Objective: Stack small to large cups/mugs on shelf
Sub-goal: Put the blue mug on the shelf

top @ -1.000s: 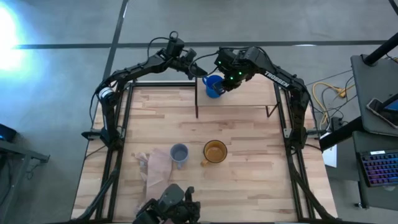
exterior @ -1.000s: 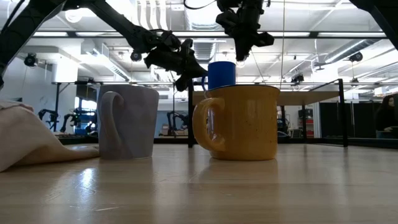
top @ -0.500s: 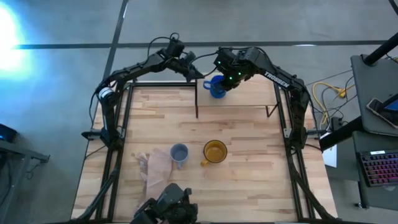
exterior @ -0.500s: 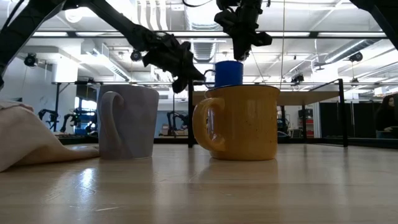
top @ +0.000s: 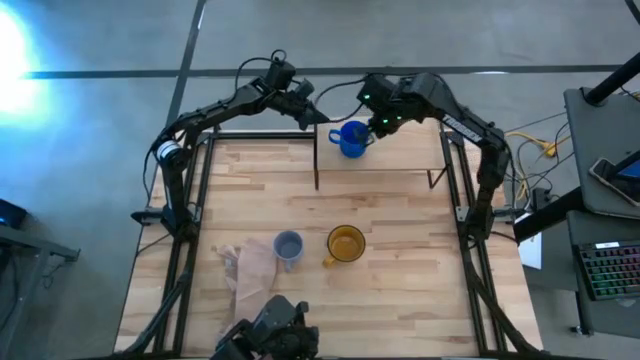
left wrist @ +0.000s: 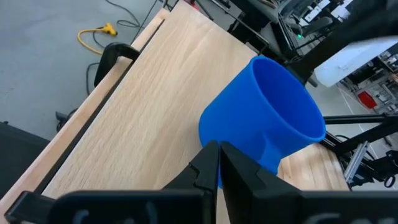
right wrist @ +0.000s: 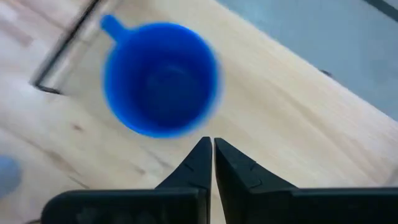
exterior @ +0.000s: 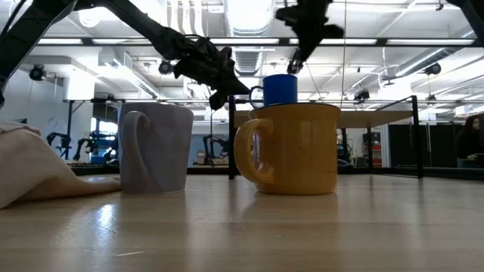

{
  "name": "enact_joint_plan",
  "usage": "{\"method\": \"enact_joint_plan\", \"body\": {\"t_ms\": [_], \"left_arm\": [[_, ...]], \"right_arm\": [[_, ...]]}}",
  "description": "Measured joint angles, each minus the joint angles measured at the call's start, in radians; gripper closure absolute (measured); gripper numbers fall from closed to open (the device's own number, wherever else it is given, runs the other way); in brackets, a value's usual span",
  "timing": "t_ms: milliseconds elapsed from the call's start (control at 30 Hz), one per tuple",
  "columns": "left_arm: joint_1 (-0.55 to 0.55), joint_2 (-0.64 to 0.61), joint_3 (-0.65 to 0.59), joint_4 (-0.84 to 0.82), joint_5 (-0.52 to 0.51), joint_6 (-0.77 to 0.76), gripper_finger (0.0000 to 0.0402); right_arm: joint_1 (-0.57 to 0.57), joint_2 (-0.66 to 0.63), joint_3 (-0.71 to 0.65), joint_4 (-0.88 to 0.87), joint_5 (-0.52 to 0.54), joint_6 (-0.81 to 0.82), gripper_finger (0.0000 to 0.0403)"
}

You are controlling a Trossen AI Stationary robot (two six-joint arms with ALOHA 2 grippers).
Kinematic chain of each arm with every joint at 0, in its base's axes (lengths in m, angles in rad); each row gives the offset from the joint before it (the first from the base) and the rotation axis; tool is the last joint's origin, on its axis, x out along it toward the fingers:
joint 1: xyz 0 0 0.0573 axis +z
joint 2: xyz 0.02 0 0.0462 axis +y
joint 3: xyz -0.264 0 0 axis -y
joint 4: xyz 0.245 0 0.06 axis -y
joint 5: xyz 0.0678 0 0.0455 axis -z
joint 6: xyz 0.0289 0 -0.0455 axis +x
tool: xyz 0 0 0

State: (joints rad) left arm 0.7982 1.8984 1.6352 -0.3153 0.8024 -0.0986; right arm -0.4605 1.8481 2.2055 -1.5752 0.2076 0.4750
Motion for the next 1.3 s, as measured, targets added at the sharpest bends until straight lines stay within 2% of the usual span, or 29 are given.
{"method": "enact_joint_plan", "body": {"t_ms": [267, 633, 1300], "left_arm": [[-0.002, 0.000, -0.003, 0.000, 0.002, -0.002, 0.0402], [-0.009, 0.000, -0.006, -0.019, 0.026, -0.026, 0.0402], [-0.013, -0.008, -0.007, -0.074, 0.030, -0.026, 0.0402]], "right_arm": [[-0.086, -0.034, -0.132, 0.009, -0.067, 0.041, 0.0392], [-0.111, -0.031, -0.324, 0.225, -0.134, 0.021, 0.0392], [-0.131, -0.031, -0.335, 0.367, -0.178, -0.008, 0.0392]]}}
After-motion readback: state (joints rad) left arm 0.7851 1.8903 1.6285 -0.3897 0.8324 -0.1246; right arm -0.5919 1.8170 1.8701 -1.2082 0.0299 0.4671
